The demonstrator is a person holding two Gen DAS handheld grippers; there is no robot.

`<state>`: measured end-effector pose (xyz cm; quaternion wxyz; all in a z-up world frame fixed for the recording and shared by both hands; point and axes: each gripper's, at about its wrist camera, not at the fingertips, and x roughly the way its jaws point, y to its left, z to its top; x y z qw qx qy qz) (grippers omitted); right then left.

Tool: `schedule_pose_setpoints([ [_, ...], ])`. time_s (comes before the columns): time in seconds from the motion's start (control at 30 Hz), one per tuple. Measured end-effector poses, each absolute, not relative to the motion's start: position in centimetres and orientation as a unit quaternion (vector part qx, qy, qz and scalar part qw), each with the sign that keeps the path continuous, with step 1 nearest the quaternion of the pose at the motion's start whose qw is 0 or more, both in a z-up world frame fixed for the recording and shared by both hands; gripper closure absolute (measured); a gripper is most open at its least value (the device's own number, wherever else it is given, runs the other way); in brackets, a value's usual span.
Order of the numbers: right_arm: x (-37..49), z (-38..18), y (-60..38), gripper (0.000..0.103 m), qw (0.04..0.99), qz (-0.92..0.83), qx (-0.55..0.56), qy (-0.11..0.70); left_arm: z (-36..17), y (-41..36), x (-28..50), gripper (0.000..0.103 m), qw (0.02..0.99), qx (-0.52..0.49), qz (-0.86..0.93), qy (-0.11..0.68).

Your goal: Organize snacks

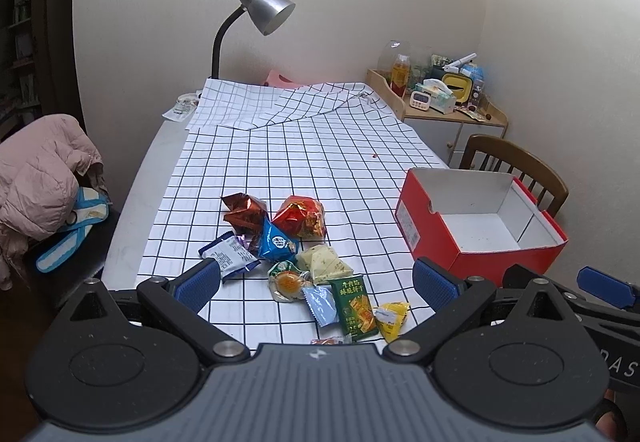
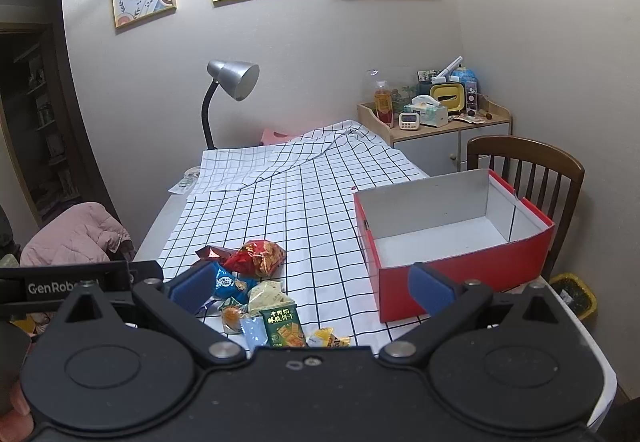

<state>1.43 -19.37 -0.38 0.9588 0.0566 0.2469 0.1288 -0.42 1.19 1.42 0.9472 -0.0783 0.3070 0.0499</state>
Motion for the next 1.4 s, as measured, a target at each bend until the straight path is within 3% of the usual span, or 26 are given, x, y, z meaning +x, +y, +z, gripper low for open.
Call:
schedule_pose_setpoints([
  [0.93, 2.0, -0.9, -18.5, 0.001, 0.957, 0.134, 0.058, 0.252, 0.9, 2.4, 0.0, 0.0, 0.943, -0.087, 0.052, 0.316],
  [1.33, 3.4, -1.9, -18.4, 0.004, 0.955, 0.127, 0.03, 0.265, -0.7, 3.5, 1.8, 0.0, 0.933, -0.102, 0.041, 0.342],
  [1.4, 4.2, -2.9, -18.5, 0.008, 0.952, 0.125, 0.02, 0.28, -1.7, 3.9, 2.6, 0.0, 0.927, -0.111, 0.048, 0.355],
])
